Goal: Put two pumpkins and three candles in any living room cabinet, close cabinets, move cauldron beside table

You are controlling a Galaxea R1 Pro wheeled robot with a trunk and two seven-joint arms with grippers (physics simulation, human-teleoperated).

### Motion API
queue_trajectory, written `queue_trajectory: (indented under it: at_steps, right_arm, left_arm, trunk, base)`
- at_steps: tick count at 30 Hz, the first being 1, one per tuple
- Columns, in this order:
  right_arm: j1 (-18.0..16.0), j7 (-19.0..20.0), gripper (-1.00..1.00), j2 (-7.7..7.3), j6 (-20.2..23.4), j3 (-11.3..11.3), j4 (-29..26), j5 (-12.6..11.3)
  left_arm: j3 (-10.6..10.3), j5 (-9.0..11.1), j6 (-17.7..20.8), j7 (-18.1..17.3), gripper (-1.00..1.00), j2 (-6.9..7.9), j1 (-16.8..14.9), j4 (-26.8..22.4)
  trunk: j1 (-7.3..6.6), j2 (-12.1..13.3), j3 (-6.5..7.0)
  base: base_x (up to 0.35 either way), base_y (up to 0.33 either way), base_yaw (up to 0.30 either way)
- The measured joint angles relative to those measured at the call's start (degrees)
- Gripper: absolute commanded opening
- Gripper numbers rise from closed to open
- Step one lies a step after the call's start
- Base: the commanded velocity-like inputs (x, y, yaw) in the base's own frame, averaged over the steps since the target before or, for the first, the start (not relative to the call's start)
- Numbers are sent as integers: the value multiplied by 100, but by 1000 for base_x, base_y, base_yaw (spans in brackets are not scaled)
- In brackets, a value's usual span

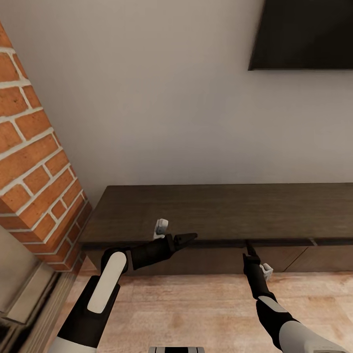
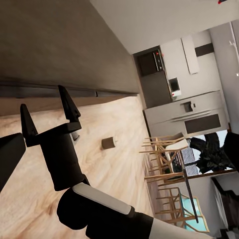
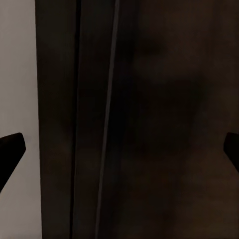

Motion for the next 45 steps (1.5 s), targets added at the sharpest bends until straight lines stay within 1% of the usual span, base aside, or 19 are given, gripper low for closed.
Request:
queue_trajectory:
  at_steps: [16,23,45]
  right_arm:
    - [2,-9,100,-4,0,0,0,0]
    - [2,-18,100,-7,0,0,0,0]
    - [1,-53,100,-6,0,0,0,0]
  left_arm:
    - [0,0,1,-5,100,0,0,0]
    - [-24,-4,1,-3,100,0,-2,1]
    - [-35,0,0,0,100,0,0,0]
  trunk:
    - [0,0,0]
    - [18,-9,-155]
    - [18,-9,-155]
  base:
    - [0,0,0]
    - [0,0,0]
    - [0,0,0]
